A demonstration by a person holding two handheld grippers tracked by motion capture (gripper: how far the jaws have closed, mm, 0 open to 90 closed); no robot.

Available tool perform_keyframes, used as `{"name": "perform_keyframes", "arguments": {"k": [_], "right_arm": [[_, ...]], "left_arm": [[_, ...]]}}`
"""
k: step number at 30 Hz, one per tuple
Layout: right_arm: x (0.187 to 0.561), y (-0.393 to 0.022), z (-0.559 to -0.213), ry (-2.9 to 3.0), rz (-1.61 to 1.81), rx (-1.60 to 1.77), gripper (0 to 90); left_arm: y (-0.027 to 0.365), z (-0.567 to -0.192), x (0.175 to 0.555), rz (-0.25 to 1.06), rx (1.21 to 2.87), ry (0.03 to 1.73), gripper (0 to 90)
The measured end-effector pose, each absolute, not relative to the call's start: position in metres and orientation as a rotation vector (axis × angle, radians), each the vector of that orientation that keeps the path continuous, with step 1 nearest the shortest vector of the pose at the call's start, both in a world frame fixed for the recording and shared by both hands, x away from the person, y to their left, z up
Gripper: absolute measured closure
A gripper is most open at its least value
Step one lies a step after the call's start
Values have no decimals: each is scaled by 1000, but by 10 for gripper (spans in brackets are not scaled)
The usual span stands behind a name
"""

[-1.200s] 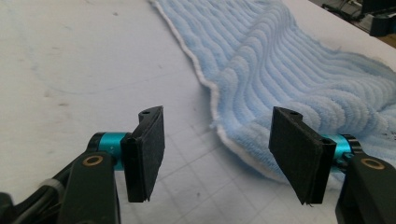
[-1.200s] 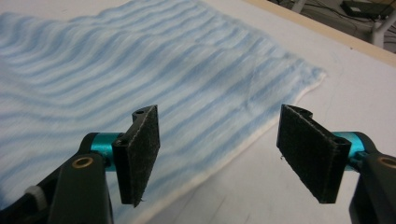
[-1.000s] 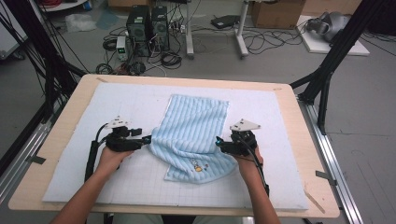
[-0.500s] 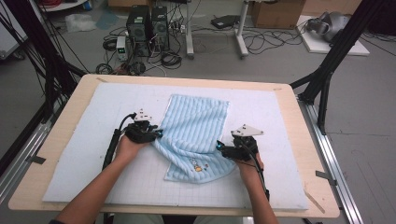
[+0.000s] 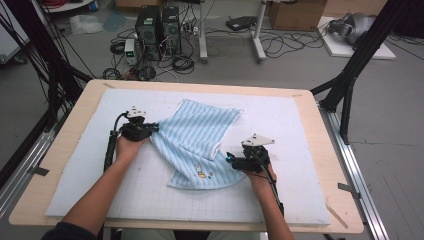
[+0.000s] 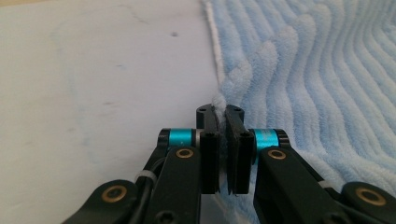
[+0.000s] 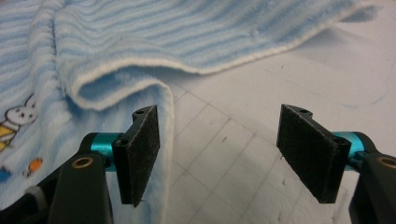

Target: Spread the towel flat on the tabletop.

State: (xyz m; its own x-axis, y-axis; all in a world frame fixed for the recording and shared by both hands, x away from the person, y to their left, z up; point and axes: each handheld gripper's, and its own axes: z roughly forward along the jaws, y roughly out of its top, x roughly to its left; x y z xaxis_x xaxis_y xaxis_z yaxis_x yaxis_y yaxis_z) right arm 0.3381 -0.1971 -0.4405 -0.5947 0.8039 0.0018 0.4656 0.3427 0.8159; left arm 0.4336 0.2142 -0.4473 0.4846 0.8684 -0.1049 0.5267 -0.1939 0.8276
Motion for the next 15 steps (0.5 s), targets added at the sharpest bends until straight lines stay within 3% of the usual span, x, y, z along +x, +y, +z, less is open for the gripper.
{"name": "perform_keyframes", "arguments": {"k": [7, 8, 11, 15], "right_arm": [[346, -184, -444, 2213, 1144, 1115, 311], [348, -182, -444, 2212, 1147, 1118, 316], [356, -177, -442, 2199, 1171, 1130, 337], [368, -166, -437, 2203, 1229, 1134, 428]], "left_arm": [[240, -447, 442, 483, 1768, 1226, 840], [240, -447, 442, 474, 1762, 1227, 802], [242, -446, 441, 446, 1708, 1265, 497], [247, -443, 434, 464, 1703, 1232, 402]]}}
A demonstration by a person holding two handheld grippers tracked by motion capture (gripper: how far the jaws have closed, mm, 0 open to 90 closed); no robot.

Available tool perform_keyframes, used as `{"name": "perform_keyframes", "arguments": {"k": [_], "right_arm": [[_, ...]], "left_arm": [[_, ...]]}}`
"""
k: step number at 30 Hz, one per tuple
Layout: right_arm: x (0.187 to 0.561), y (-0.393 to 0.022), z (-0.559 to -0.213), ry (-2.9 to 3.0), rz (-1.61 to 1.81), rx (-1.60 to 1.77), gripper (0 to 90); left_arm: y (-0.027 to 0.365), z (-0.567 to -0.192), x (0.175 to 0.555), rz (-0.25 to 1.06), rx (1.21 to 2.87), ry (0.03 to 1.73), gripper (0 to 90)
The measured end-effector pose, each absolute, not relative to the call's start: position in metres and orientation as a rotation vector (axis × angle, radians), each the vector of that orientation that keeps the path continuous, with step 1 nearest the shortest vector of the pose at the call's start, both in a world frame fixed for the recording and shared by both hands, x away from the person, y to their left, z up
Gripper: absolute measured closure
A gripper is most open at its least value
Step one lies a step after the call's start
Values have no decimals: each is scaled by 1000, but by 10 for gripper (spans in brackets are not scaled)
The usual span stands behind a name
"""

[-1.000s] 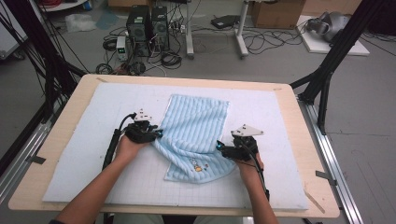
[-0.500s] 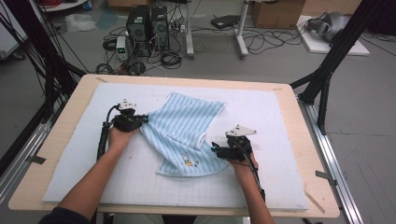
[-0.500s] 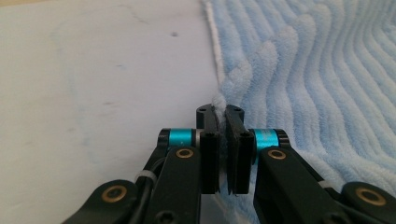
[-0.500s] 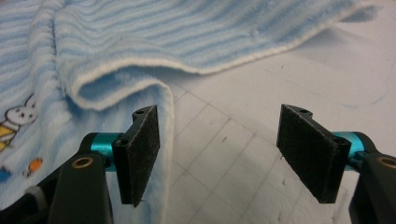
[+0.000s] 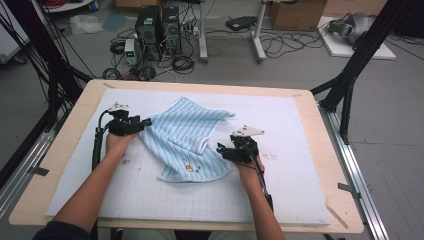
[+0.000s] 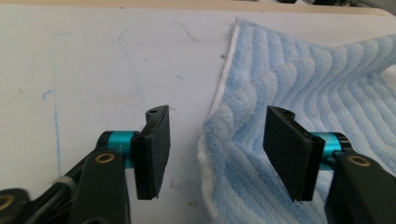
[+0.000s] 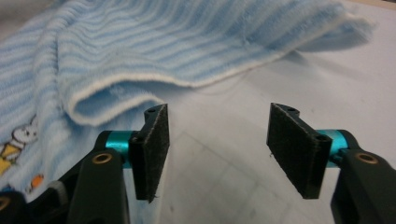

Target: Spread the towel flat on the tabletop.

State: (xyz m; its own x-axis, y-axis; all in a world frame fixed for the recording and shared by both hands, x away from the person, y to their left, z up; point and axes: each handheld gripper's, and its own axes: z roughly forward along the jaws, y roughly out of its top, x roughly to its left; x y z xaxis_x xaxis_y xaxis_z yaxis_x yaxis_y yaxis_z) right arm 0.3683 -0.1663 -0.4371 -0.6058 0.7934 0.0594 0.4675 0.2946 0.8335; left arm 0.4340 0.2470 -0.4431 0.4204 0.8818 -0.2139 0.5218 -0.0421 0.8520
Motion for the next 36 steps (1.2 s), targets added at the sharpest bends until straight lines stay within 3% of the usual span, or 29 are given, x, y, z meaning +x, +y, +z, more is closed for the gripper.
{"name": "perform_keyframes", "arguments": {"k": [4, 11, 14, 18, 19, 36], "right_arm": [[383, -145, -435, 2249, 1262, 1115, 499], [408, -96, -442, 2367, 1172, 1063, 483], [414, -83, -448, 2405, 1072, 1023, 530], [417, -82, -446, 2419, 1062, 969, 827], [418, -82, -446, 2417, 1058, 959, 845], [461, -147, -432, 2009, 786, 1286, 850]], "left_arm": [[254, -442, 424, 478, 1696, 1208, 376], [259, -440, 405, 471, 1727, 1147, 372], [259, -437, 399, 472, 1722, 1121, 375], [260, -436, 393, 476, 1733, 1094, 376], [260, -436, 391, 474, 1727, 1091, 376], [245, -440, 366, 432, 1799, 987, 381]]}}
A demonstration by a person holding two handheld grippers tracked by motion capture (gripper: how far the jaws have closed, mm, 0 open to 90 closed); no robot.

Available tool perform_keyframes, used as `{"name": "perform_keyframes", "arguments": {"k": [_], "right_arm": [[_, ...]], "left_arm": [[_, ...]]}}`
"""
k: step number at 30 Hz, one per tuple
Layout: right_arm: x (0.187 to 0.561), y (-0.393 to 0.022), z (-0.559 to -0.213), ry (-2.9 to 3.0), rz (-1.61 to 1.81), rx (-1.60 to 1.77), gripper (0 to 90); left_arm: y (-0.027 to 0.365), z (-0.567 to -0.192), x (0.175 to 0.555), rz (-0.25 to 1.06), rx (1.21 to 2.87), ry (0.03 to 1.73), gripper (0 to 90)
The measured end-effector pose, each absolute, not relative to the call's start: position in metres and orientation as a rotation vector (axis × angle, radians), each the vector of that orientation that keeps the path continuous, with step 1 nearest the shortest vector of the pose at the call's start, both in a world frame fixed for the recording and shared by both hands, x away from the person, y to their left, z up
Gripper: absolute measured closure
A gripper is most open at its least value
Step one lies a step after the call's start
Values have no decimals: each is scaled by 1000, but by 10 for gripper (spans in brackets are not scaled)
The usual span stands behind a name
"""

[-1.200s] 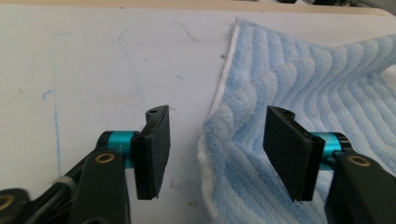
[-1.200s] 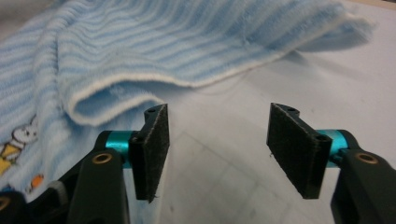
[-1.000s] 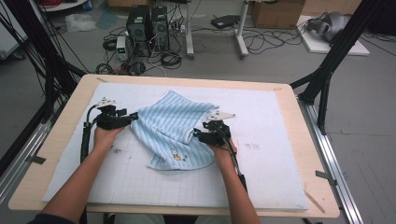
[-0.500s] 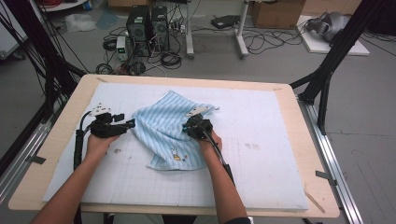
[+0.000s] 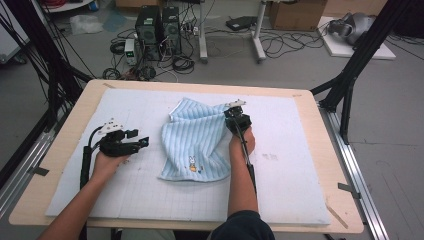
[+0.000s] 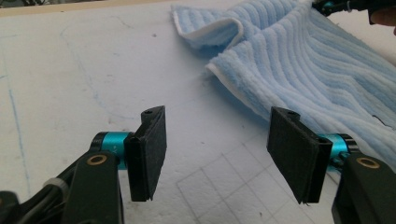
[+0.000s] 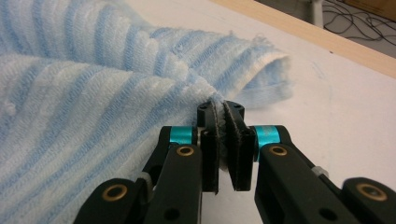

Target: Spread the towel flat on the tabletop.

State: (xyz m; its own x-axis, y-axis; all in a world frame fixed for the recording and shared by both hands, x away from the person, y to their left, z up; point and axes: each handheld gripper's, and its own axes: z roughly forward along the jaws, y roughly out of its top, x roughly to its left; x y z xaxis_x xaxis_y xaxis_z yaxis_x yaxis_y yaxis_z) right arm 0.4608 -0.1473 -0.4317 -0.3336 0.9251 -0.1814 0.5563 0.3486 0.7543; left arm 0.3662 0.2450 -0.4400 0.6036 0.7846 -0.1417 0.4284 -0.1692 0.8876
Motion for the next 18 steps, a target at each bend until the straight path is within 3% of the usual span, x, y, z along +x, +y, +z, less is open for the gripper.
{"name": "perform_keyframes", "arguments": {"k": [3, 9, 16, 18], "right_arm": [[458, -150, -429, 2003, 843, 1302, 805], [436, -160, -420, 2026, 1001, 1287, 528], [388, -171, -421, 2178, 1111, 1171, 544], [372, -170, -428, 2224, 1156, 1152, 585]], "left_arm": [[243, -441, 363, 419, 1806, 975, 384], [234, -442, 355, 382, 1824, 947, 390], [223, -442, 349, 371, 1863, 920, 394], [223, -441, 348, 383, 1855, 917, 394]]}}
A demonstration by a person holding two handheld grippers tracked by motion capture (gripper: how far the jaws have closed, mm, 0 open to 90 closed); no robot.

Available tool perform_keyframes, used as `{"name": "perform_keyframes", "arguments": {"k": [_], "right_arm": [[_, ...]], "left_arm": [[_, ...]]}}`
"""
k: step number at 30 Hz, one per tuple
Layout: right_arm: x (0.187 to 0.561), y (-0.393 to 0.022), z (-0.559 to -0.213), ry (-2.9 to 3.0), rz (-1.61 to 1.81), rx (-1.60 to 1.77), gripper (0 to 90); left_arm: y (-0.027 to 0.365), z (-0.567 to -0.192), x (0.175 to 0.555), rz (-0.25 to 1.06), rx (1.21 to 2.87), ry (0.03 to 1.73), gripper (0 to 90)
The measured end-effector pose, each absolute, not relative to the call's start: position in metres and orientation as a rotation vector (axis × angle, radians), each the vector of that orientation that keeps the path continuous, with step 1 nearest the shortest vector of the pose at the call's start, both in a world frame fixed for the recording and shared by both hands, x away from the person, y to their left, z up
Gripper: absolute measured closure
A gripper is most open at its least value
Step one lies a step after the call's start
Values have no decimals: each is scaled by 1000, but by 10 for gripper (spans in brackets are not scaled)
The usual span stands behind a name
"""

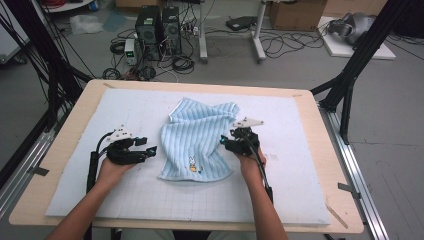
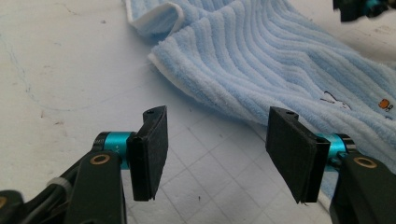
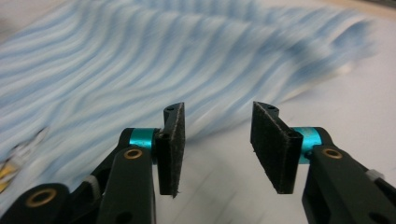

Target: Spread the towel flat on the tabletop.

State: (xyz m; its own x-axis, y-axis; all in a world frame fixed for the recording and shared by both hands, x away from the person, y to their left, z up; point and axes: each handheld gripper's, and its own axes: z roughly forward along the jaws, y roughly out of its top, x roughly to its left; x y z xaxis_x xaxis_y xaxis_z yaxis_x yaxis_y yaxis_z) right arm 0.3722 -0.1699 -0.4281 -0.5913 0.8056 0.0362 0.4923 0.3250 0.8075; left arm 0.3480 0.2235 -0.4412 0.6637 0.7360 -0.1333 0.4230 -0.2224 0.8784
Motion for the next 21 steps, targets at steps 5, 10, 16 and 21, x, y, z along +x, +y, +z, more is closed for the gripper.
{"name": "perform_keyframes", "arguments": {"k": [5, 10, 16, 21], "right_arm": [[355, -157, -447, 2361, 1101, 1091, 682], [349, -158, -444, 2374, 1021, 1069, 870], [325, -198, -440, 2281, 898, 1144, 872], [303, -227, -440, 2210, 914, 1219, 836]], "left_arm": [[223, -440, 345, 386, 1840, 931, 394], [224, -441, 341, 381, 1839, 935, 401], [222, -446, 333, 364, 1864, 935, 417], [215, -447, 325, 347, 1884, 924, 438]]}}
